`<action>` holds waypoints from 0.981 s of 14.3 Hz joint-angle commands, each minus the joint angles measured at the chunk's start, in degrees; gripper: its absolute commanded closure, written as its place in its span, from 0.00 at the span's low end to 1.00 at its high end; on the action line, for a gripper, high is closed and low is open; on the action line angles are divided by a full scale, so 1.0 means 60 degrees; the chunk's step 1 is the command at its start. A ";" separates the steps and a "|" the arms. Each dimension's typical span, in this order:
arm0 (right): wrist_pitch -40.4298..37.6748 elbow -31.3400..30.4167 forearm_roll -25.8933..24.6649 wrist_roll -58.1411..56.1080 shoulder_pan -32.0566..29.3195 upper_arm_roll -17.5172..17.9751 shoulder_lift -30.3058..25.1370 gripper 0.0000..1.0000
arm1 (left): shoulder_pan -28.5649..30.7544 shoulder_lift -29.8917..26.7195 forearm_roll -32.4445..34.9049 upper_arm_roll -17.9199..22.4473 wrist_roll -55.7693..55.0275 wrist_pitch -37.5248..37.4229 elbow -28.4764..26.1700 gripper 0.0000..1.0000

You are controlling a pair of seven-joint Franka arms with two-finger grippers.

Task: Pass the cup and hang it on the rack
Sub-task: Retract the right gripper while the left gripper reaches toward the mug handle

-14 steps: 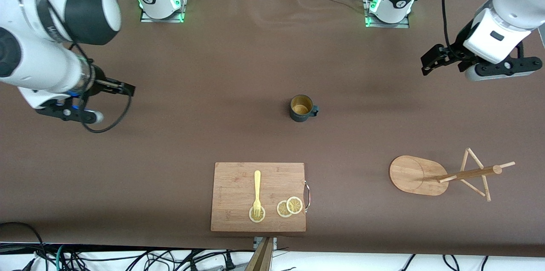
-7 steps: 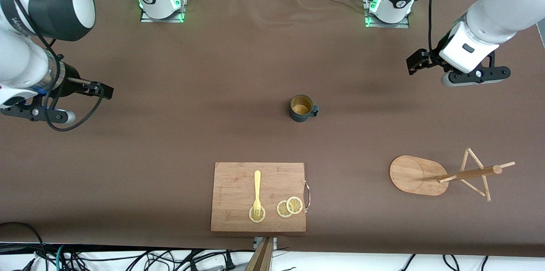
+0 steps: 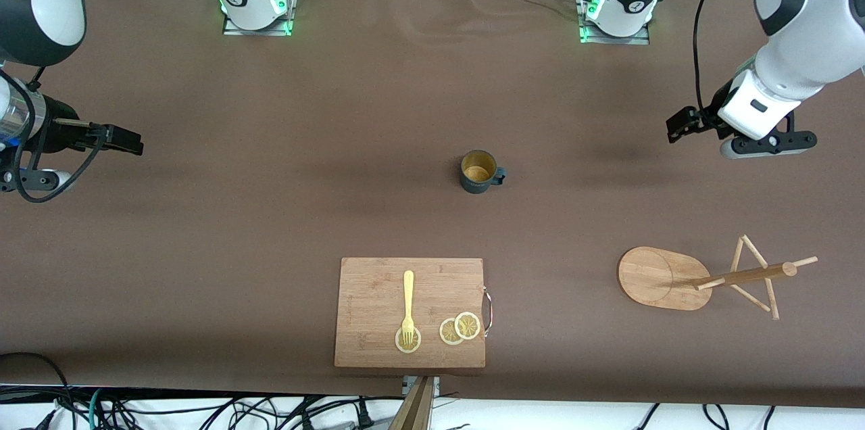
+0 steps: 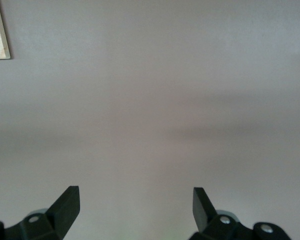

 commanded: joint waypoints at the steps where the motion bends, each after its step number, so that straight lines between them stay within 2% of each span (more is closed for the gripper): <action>1: 0.0917 -0.1562 -0.0758 -0.0019 -0.2883 0.3410 -0.1508 0.00 | -0.0239 -0.0176 -0.0256 0.0154 0.0347 0.1328 -0.1040 0.00; 2: 0.1195 -0.2016 -0.0789 -0.0019 -0.3851 0.4248 -0.1875 0.00 | -0.0268 -0.0088 -0.0256 0.0154 0.0362 0.1811 -0.1332 0.00; 3: 0.1372 -0.2441 -0.0789 -0.0034 -0.4383 0.4634 -0.2139 0.00 | -0.0283 0.0014 -0.0256 0.0140 0.0492 0.2135 -0.1610 0.00; 4: 0.1418 -0.2779 -0.0789 0.0039 -0.4605 0.4754 -0.2418 0.00 | -0.0327 0.0160 -0.0358 0.0140 0.0726 0.2298 -0.1802 0.00; 6: 0.1360 -0.2885 -0.0789 0.0054 -0.4724 0.4784 -0.2596 0.00 | -0.0430 0.0468 -0.1626 0.0140 0.1077 0.2853 -0.2066 0.00; 10: 0.1403 -0.2696 -0.0657 0.0068 -0.5032 0.4799 -0.2873 0.00 | -0.0444 0.1039 -0.3752 0.0140 0.4279 0.3251 -0.2214 0.00; 12: 0.1215 -0.2607 -0.0774 0.0039 -0.4945 0.4770 -0.2816 0.00 | -0.0430 0.1420 -0.4835 0.0140 0.6575 0.3266 -0.2199 0.00; 14: 0.1023 -0.2476 -0.0920 -0.0004 -0.4930 0.4696 -0.2685 0.00 | -0.0430 0.1859 -0.6618 0.0140 0.9678 0.3266 -0.2199 0.00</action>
